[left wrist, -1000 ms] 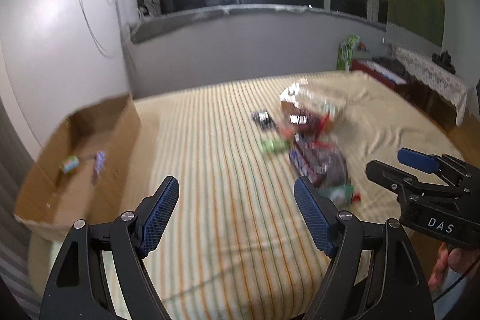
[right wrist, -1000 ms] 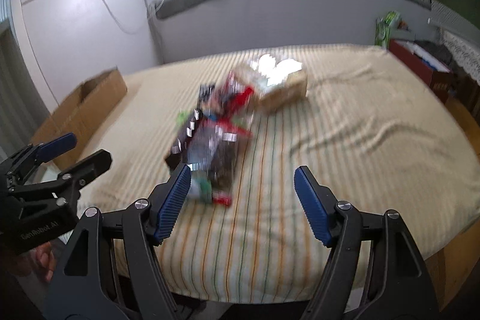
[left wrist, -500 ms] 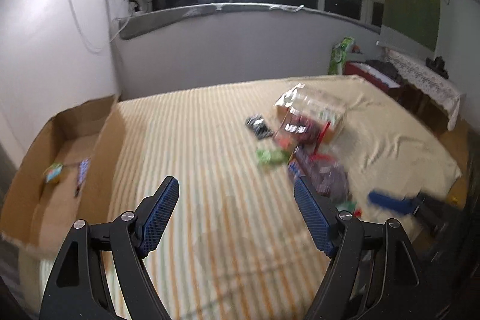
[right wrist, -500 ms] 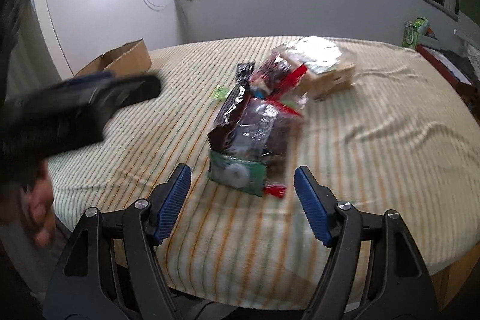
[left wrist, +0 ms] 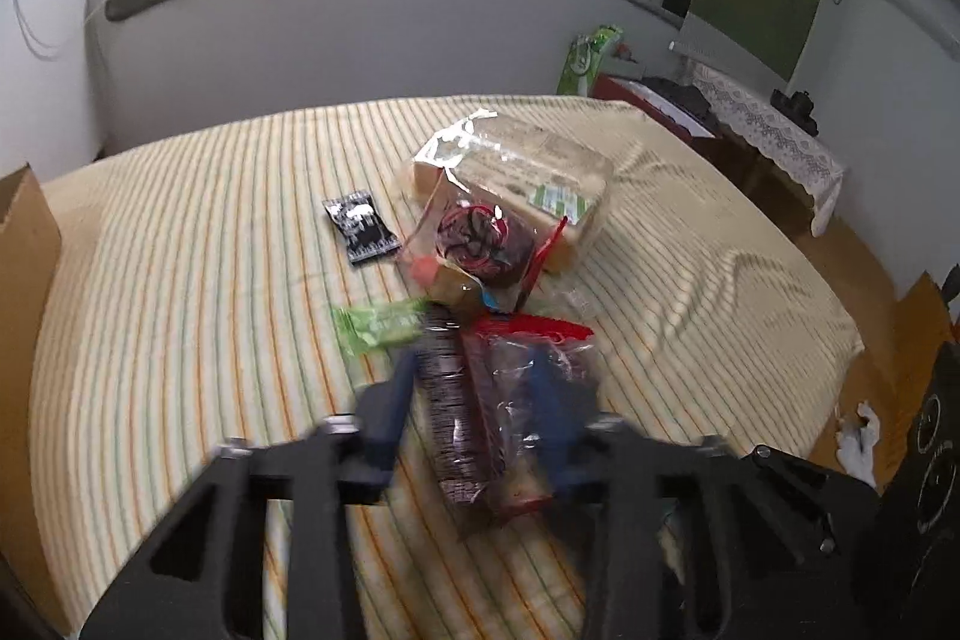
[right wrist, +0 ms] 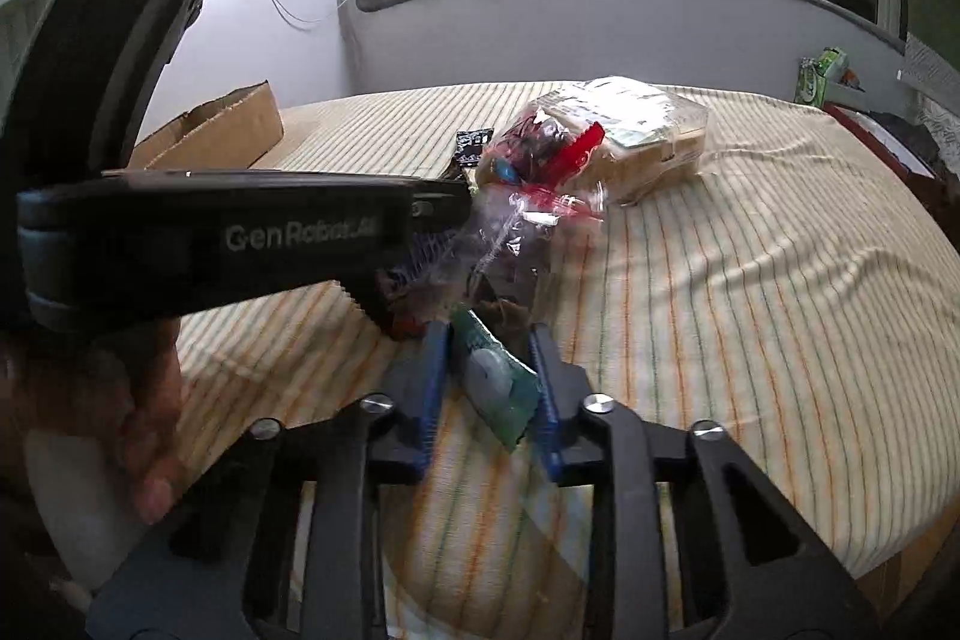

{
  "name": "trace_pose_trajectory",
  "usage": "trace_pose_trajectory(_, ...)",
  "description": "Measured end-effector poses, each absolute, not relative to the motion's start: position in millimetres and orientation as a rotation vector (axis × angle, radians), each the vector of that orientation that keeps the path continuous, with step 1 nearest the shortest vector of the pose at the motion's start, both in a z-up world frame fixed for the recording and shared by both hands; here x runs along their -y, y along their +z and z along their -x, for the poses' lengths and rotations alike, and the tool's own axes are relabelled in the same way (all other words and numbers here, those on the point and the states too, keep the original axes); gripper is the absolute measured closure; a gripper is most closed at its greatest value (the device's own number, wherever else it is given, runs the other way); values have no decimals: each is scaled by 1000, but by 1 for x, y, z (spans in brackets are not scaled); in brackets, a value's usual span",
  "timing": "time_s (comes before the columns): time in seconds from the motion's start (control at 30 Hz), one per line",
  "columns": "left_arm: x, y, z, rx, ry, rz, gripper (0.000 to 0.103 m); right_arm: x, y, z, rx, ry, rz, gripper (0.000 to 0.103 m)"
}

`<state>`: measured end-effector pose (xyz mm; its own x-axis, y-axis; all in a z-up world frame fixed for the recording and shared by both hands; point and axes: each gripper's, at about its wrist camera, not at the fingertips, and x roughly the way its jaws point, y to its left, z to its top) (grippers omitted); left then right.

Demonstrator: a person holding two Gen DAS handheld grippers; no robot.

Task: Organize snacks
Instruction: 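Grasp the dark chocolate bar with the left tool while the right tool grasps the green candy packet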

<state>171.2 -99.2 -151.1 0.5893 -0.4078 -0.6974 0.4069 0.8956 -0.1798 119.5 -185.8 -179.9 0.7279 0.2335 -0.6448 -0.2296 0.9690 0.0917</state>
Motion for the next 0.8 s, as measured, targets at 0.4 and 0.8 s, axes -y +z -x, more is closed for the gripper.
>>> trace_pose_trajectory(0.4, 77, -146, -162, -803, -449, 29, 85, 199, -172, -110, -704, 261, -28, 93)
trace_pose_trajectory(0.8, 66, -150, -136, -762, -381, 2, 85, 223, -164, -102, -695, 239, -72, 94)
